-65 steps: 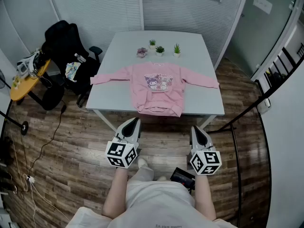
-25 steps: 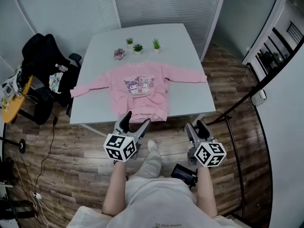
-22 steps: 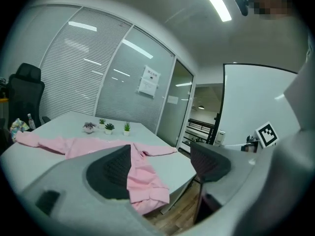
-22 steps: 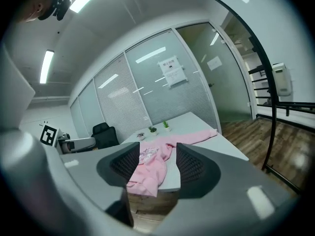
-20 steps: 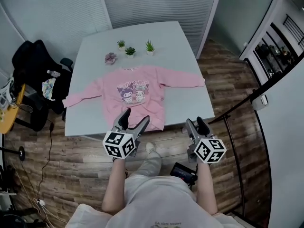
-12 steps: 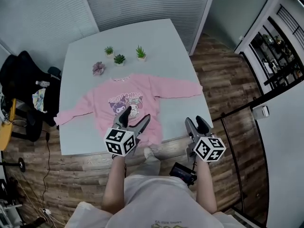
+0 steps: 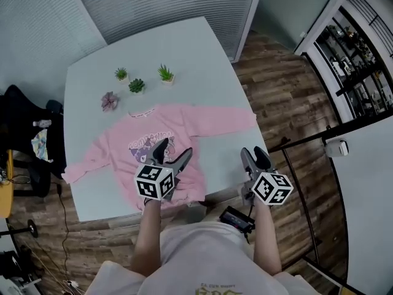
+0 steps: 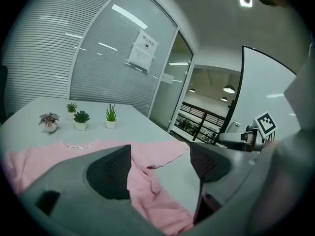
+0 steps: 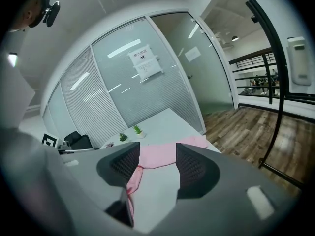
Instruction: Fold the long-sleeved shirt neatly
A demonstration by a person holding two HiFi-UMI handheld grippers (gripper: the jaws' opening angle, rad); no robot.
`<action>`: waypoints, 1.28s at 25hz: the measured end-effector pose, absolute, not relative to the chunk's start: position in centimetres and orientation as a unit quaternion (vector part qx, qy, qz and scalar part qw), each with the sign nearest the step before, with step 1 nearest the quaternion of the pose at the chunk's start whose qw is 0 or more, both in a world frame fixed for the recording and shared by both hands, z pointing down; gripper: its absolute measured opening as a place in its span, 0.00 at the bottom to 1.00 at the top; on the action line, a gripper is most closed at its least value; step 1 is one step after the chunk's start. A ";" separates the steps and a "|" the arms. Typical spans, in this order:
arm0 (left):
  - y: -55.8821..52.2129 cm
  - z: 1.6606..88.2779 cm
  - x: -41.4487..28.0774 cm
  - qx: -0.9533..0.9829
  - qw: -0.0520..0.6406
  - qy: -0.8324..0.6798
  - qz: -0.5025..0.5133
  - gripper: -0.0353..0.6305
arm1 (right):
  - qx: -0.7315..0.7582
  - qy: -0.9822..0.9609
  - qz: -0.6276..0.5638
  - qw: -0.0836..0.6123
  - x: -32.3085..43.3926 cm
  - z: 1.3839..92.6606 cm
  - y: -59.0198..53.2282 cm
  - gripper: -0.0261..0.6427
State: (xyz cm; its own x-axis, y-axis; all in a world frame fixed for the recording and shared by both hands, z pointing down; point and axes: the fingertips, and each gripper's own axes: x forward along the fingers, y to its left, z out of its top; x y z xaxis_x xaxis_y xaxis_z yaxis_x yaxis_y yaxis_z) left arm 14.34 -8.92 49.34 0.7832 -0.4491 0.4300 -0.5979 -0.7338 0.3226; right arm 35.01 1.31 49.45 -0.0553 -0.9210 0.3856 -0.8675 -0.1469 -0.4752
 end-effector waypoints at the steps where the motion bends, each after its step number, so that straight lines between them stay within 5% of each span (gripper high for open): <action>1: -9.1 49.6 14.7 0.916 0.229 -0.285 0.166 0.61 | -0.687 0.649 -0.324 0.042 35.5 49.7 1.0 0.39; 16: -12.3 53.3 19.4 0.879 0.295 -0.337 0.164 0.58 | -0.652 0.656 -0.377 -0.038 41.4 56.4 -3.7 0.39; 32: -13.2 58.2 23.9 0.869 0.279 -0.330 0.242 0.50 | -0.659 0.643 -0.370 -0.123 46.4 62.6 -7.3 0.38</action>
State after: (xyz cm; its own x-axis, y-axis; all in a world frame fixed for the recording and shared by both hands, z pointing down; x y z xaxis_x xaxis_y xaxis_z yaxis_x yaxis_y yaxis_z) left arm 23.92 -13.19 58.17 0.6660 -0.4377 0.6040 -0.7077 -0.6268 0.3262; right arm 46.42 -7.32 62.57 -0.1001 -0.7569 0.6458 -0.9389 -0.1430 -0.3130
